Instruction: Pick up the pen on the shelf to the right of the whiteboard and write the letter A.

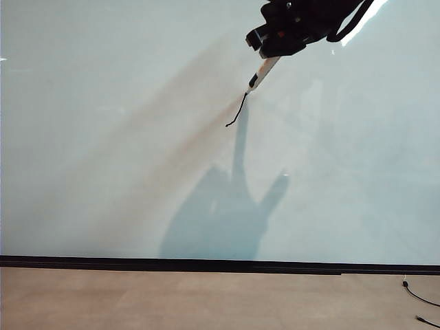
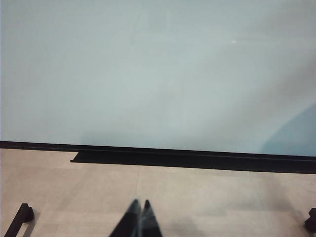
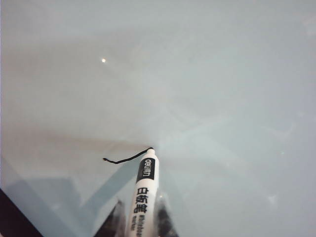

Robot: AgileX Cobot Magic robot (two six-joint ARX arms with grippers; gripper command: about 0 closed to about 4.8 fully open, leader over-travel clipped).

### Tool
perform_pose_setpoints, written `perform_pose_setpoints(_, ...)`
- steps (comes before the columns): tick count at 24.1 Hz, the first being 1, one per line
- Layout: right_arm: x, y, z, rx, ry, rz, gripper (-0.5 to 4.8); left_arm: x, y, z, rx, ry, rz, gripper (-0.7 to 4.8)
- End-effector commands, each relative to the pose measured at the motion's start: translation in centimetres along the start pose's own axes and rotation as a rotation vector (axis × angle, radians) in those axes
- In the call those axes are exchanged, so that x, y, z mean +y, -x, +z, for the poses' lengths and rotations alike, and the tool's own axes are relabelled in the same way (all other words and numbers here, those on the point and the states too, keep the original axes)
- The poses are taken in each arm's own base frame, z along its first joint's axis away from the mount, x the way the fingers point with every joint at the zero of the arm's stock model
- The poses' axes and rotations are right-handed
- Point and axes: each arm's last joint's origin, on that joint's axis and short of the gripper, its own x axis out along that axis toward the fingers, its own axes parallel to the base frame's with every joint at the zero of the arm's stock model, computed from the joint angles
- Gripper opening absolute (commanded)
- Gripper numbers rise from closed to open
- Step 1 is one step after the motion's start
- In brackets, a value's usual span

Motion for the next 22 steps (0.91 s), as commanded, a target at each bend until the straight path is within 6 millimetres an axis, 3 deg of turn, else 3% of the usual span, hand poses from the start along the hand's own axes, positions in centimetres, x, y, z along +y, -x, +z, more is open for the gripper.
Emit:
perform_pose_setpoints(1,-0.8,0.5,0.9,-0.044,-0.006,-0.050,-0.09,0.0,0.0,0.1,-0.008,-0.005,0.000,-0.04)
perform_pose_setpoints(22,-1.9,2.0,2.1,-0.088,-0.005,-0.102,-0.09,0.0,0.0,0.1,-0.008,-0.005,0.000,-0.05)
